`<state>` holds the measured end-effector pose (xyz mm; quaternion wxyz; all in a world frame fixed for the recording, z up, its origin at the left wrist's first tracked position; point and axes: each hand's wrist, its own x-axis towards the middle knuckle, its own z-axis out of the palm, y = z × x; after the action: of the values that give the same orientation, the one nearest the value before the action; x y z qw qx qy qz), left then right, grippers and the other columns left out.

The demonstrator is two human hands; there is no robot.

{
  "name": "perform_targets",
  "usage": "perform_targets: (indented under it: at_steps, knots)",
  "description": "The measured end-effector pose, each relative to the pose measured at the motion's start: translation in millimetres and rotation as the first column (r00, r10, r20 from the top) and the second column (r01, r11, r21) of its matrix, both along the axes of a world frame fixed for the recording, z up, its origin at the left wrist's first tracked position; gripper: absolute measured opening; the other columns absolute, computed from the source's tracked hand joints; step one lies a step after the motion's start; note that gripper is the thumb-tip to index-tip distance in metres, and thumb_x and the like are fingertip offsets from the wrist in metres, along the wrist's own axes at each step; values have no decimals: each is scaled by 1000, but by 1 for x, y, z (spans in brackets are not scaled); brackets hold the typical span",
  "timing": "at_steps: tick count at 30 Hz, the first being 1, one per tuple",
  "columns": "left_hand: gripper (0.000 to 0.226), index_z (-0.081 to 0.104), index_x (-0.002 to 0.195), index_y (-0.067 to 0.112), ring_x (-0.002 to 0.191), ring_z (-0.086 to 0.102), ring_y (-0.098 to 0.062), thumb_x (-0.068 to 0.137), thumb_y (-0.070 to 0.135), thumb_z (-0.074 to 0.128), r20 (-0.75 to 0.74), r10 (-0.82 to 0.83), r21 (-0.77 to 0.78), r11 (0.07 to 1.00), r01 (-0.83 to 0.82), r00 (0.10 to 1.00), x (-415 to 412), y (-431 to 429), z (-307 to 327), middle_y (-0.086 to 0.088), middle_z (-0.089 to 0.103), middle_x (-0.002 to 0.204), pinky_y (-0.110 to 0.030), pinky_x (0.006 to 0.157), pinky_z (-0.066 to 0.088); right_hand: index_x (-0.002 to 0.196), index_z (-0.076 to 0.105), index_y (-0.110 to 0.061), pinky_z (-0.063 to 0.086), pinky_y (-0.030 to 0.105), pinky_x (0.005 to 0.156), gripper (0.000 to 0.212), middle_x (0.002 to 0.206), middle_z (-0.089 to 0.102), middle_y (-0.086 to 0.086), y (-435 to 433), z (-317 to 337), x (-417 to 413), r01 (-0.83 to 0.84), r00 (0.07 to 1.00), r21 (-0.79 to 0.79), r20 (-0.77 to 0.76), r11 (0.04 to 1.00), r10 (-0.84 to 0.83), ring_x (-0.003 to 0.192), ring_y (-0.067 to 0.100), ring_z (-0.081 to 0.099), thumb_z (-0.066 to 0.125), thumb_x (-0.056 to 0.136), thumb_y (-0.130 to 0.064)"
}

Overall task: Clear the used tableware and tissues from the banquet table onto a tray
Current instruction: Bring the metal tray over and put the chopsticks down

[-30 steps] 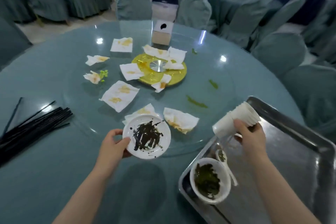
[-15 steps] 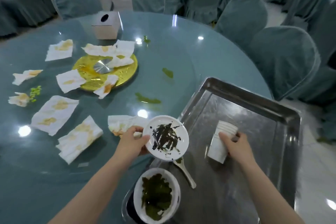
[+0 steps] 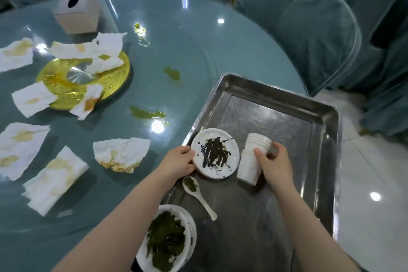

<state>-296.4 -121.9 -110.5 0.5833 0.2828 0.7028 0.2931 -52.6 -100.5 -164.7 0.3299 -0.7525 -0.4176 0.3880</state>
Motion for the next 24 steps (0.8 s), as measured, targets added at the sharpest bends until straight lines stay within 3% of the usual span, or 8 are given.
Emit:
perform_targets:
  at_steps: [4,7,10,15,20,24]
  knots:
    - [24,53,75,24,73,52,-15,94,10,52,-10,-63,-31,998,63,998,-15,-15,7,-5,55,81,-20,63,43,139,45,-17,45,36,96,65,134,55,4,-4,14,-11,-63,992,11,113,998,61,112,18,56,69,83,-40]
    - [22,57,102,26,77,67,-8,91,7,59,39,-59,10,998,58,998,-39,-37,20,-3,69,93,-14,59,51,141,42,-13,35,40,107,69,140,47,12,-14,29,-28,-92,965,27,249,995,83,128,30,44,67,83,-41]
    - [28,55,119,23,90,69,-11,93,13,59,32,-32,81,996,29,999,-67,-63,33,-2,70,104,-17,68,53,142,41,-10,28,38,111,65,144,43,13,-29,48,-53,-160,940,102,318,982,121,133,29,37,66,86,-33]
    - [22,61,114,19,95,69,-18,95,11,54,22,159,155,975,-161,987,-123,-117,51,-2,72,102,-28,84,53,137,47,-15,33,34,107,56,138,50,3,-61,70,-110,-364,902,156,305,918,306,128,20,44,66,86,-29]
    - [23,59,112,18,95,68,-18,98,8,44,23,370,196,909,-367,929,-197,-189,58,-3,72,103,-26,82,49,134,49,-20,33,23,97,49,136,51,-2,-94,77,-192,-579,803,161,280,799,526,116,10,47,63,89,-29]
    - [23,61,109,18,91,68,-18,98,7,44,30,512,216,835,-506,859,-259,-240,56,-3,72,99,-26,80,50,132,52,-18,27,18,98,46,134,52,-4,-123,80,-274,-725,683,167,294,668,668,125,12,45,63,89,-28]
